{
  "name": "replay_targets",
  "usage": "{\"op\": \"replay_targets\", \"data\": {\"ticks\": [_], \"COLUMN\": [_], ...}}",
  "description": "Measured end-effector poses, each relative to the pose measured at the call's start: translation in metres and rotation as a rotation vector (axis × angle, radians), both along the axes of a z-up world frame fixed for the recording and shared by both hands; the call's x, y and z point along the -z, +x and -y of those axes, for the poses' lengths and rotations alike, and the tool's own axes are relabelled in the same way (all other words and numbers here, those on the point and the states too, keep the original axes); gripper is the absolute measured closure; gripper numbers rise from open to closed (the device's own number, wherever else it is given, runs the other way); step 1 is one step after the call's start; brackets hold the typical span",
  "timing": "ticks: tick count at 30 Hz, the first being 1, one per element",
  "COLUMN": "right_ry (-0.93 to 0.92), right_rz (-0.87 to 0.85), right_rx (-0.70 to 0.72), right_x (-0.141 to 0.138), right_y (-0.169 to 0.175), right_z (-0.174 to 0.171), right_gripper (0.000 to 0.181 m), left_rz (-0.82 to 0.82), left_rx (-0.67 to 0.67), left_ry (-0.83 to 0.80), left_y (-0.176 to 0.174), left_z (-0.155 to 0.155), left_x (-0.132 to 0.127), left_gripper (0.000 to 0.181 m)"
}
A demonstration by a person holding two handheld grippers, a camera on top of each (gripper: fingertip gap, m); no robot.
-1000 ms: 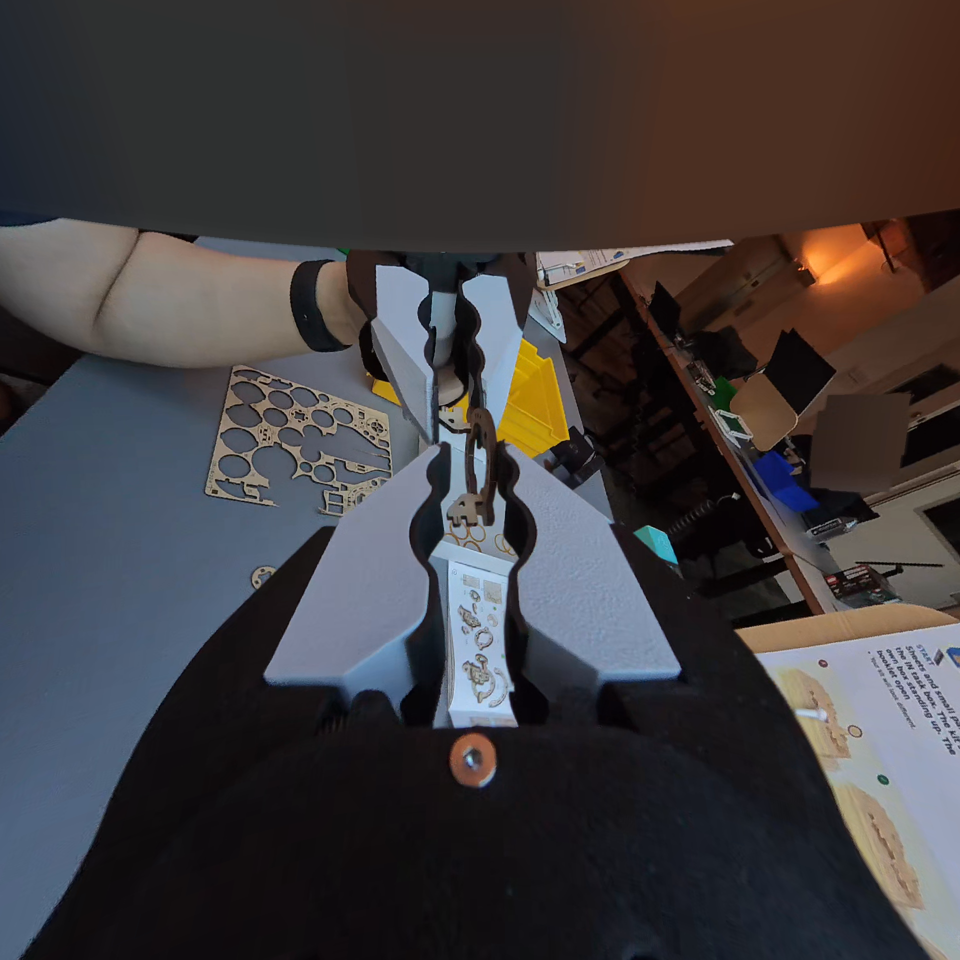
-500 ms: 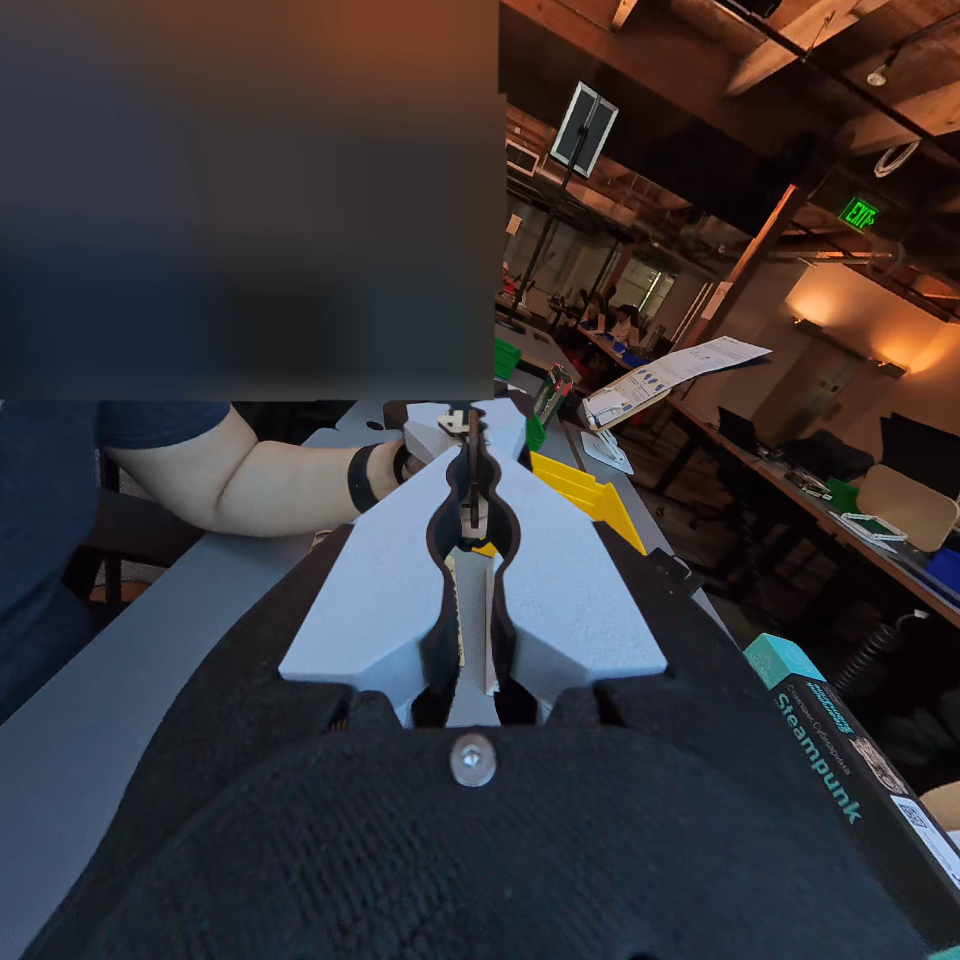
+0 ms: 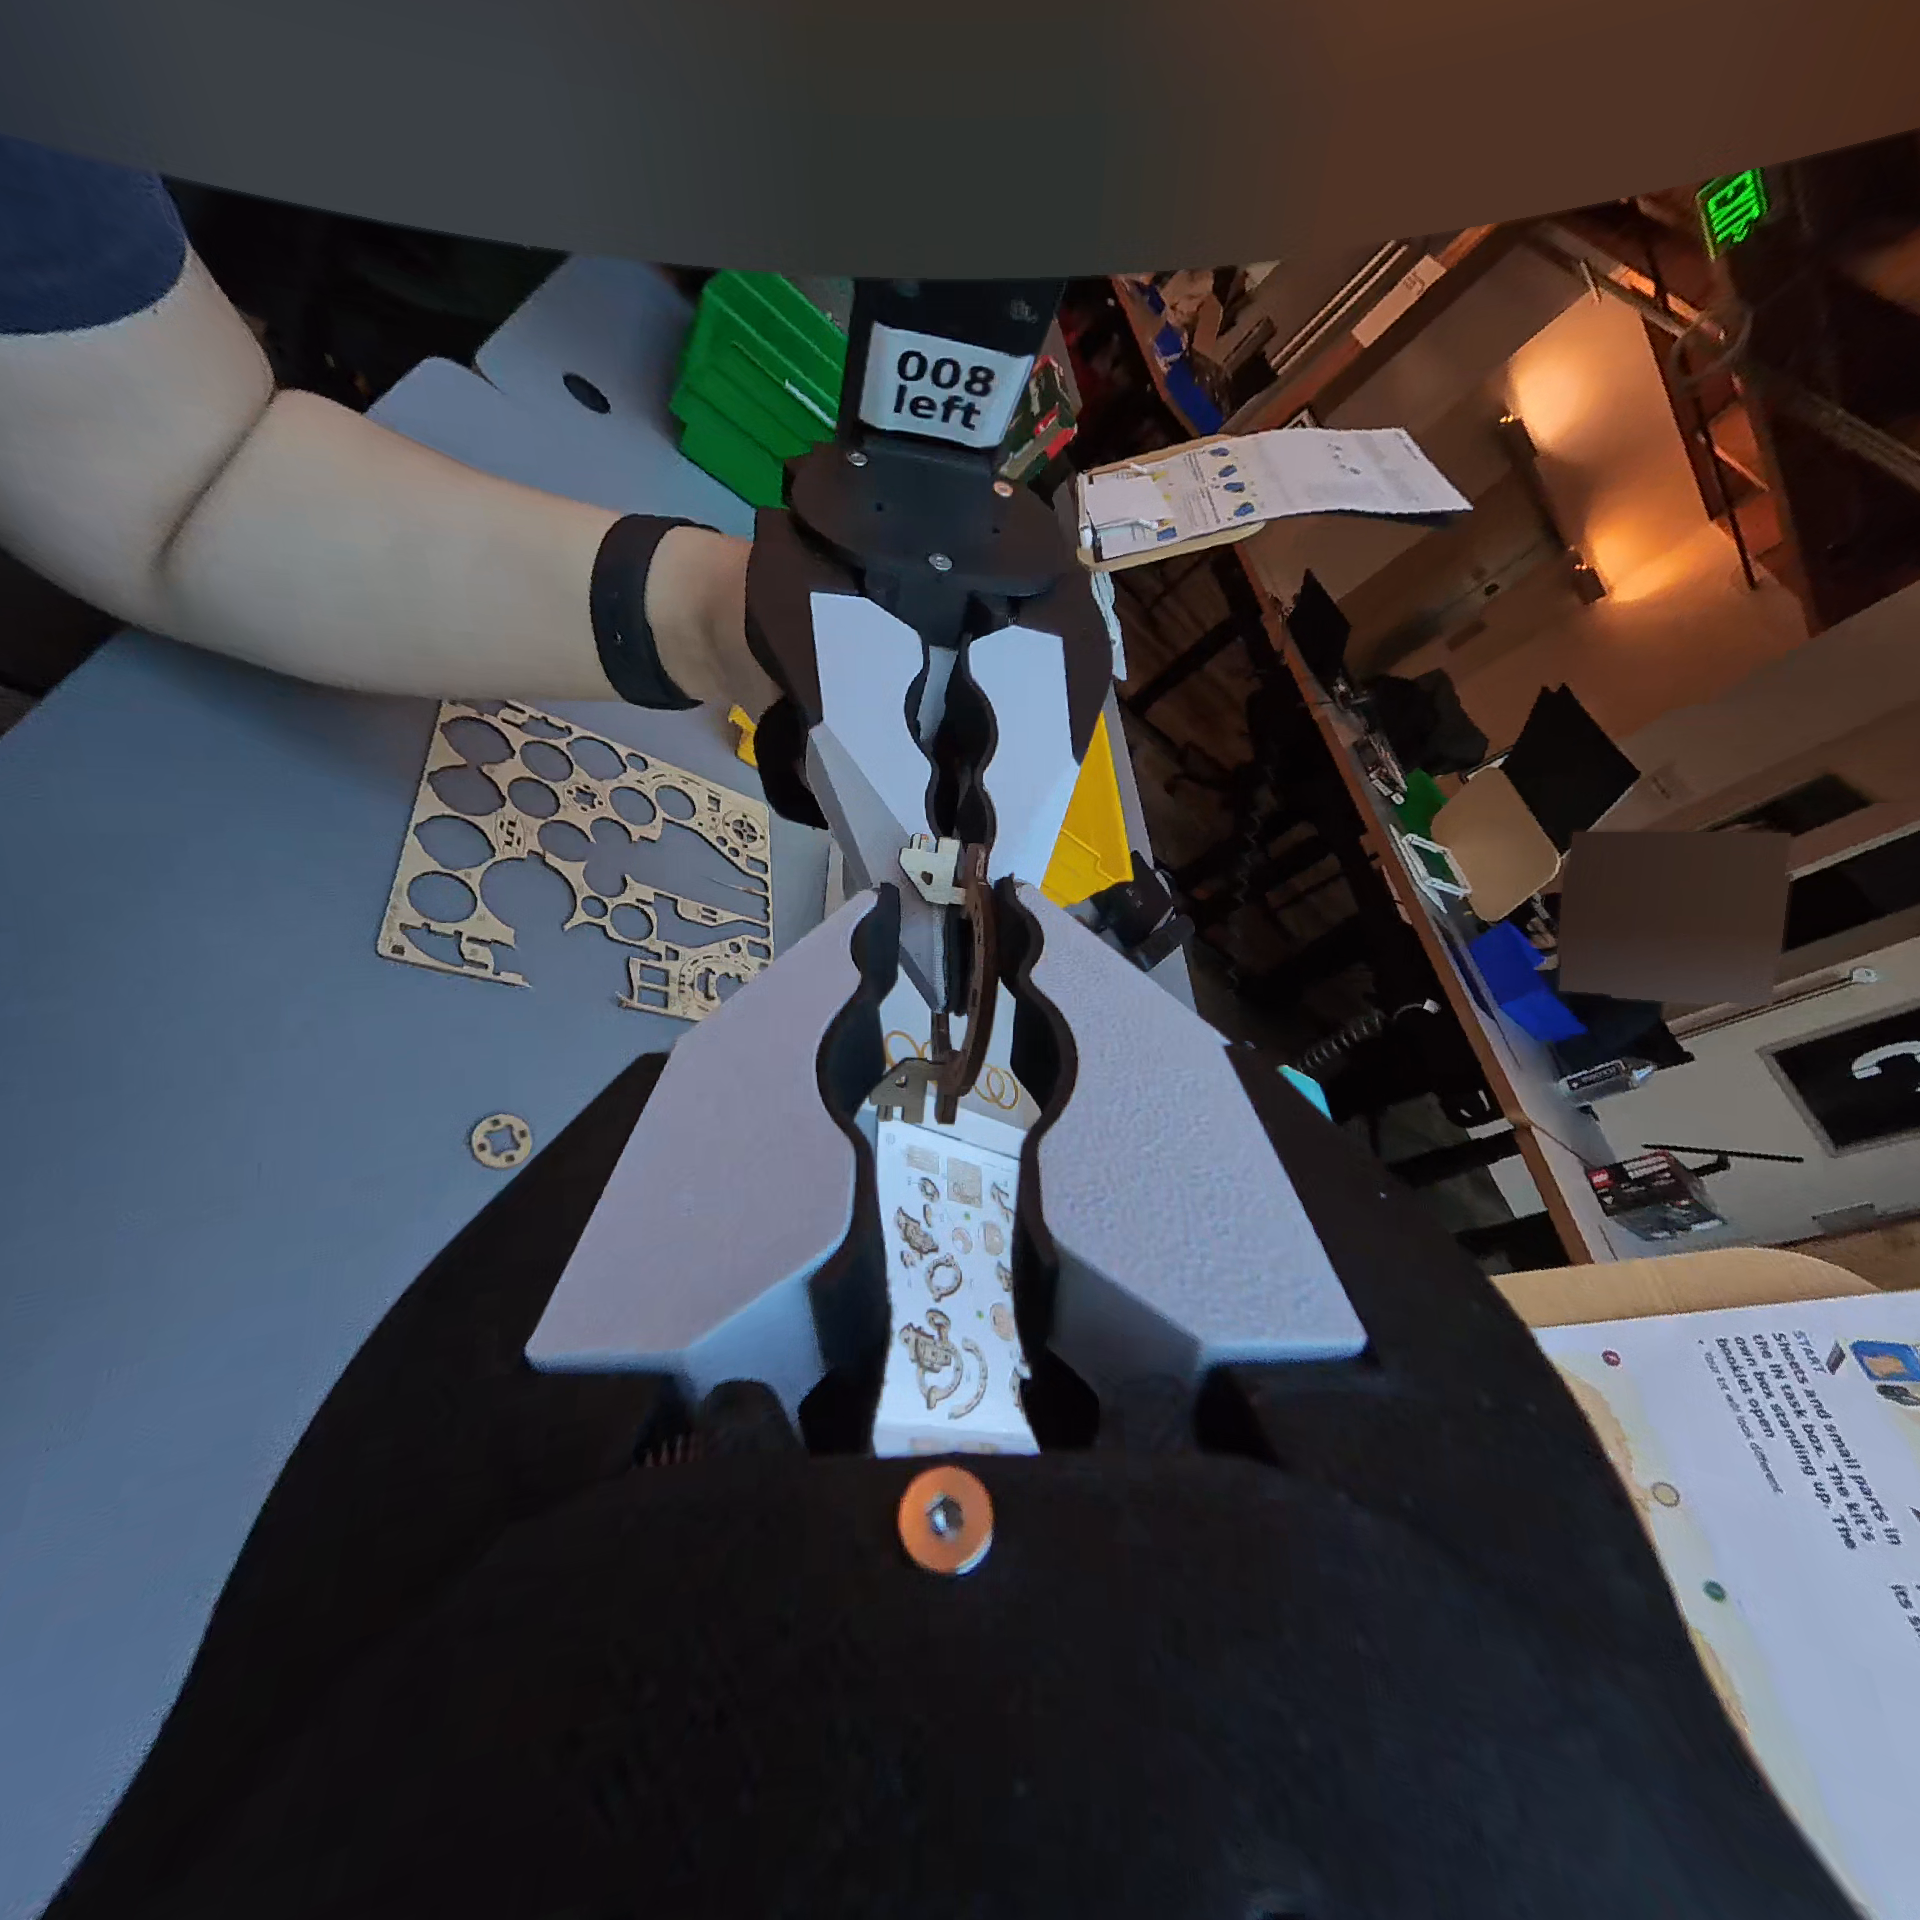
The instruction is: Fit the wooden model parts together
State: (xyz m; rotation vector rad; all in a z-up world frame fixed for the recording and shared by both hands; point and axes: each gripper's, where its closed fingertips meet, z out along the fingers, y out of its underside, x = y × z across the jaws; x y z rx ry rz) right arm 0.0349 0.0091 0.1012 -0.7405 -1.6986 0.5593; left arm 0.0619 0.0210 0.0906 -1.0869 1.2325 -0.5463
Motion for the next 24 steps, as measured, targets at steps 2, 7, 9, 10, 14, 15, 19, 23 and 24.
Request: {"op": "replay_targets", "data": {"ticks": [2, 7, 9, 10, 14, 15, 19, 23, 24], "right_ry": [0.019, -0.045, -0.052, -0.059, -0.084, -0.089, -0.029, -0.048, -0.084], "right_rz": [0.001, 0.048, 0.049, 0.043, 0.006, 0.009, 0.016, -0.036, -0.061], "right_rx": [-0.009, -0.016, -0.011, -0.012, -0.022, -0.019, 0.022, -0.021, -0.048], "right_x": [-0.001, 0.005, 0.005, 0.004, -0.002, -0.002, -0.001, -0.009, -0.014], "right_y": [0.001, 0.001, 0.001, 0.001, 0.001, 0.001, 0.000, -0.002, -0.002], "right_z": [0.005, 0.006, 0.004, 0.004, 0.004, 0.004, 0.001, 0.010, 0.012], "right_gripper": [0.166, 0.169, 0.169, 0.169, 0.169, 0.169, 0.169, 0.169, 0.169], "left_rz": [-0.016, -0.051, -0.048, -0.039, 0.001, 0.006, 0.018, -0.070, -0.068], "left_rx": [0.025, 0.033, 0.024, 0.023, 0.007, -0.004, 0.038, -0.014, -0.012], "left_ry": [-0.022, -0.042, -0.036, -0.036, -0.034, -0.032, -0.019, 0.013, 0.007], "left_y": [0.002, 0.002, 0.002, 0.002, -0.006, -0.011, -0.017, -0.012, -0.010], "left_z": [0.004, 0.005, 0.004, 0.003, 0.002, 0.001, 0.015, 0.007, 0.006], "left_x": [0.003, 0.009, 0.009, 0.008, 0.002, 0.000, -0.008, 0.007, 0.009], "left_gripper": [0.181, 0.181, 0.181, 0.181, 0.175, 0.165, 0.157, 0.154, 0.154]}}
